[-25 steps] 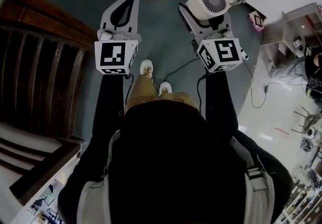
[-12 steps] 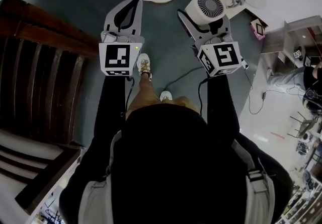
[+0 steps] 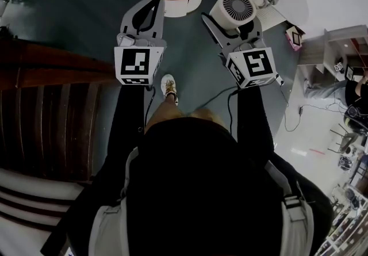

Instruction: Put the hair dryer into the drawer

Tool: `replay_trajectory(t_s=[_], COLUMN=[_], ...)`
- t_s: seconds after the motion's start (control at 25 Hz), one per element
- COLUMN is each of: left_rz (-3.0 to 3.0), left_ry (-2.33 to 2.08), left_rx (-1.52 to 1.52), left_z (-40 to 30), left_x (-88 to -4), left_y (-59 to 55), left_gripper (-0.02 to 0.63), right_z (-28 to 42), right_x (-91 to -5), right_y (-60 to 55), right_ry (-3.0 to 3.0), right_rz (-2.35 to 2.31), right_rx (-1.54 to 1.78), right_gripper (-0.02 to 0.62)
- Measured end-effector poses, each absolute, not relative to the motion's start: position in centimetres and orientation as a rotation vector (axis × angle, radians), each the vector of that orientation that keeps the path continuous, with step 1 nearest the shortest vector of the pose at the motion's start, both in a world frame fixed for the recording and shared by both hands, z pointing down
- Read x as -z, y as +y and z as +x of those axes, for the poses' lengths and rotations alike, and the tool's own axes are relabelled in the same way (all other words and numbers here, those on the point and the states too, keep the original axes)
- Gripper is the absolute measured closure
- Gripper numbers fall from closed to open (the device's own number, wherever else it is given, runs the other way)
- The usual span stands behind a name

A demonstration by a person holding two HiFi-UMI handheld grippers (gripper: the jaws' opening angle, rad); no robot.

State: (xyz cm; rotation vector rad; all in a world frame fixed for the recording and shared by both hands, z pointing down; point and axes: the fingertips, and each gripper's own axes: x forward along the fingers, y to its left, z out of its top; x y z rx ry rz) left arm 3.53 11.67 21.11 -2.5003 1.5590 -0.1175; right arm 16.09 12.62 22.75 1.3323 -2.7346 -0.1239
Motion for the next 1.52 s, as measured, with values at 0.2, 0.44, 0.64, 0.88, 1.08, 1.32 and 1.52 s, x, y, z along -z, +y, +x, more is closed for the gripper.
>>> replay_trajectory(t_s=[0.2, 0.44, 0.64, 0.88, 1.08, 1.32, 1.52], left_rz=[-2.524, -2.545, -2.567, -2.611, -2.583, -2.542, -2.518], left_ry=[1.512, 1.453, 1.452, 1.430, 1.473, 1.540, 1.624], left_rx=[0.127, 0.150, 0.139, 0.149, 0.167, 0.194, 0.213], left_z=[0.8, -0.5, -1.6, -2.1, -3.2, -3.7, -4.6], left_x=[-21.4, -22.4, -23.2, -24.3, -24.4, -26.3, -27.2], left_y=[6.5, 3.0, 1.4, 0.4, -1.2, -4.2, -7.8], left_gripper=[0.594, 0.594, 0.594, 0.594, 0.594, 0.594, 0.594], right_z=[12.7, 10.1, 8.9, 7.6, 5.6, 4.4, 3.1], right_x=[-22.8, -23.9, -25.3, -26.8, -27.5, -30.6, -32.1], right_y=[8.2, 4.9, 3.6, 2.2, 1.0, -1.8, -5.3], right_ry=[-2.724, -2.704, -2.695, -2.731, -2.736, -2.731, -2.731], right_rz=[1.325, 1.329, 1.288, 1.200, 1.062, 0.916, 0.802], right_rx=[0.138, 0.121, 0.100, 0.003, 0.007, -0.005, -0.003], right_gripper=[0.242, 0.244, 0.244, 0.244, 0.244, 0.244, 0.244])
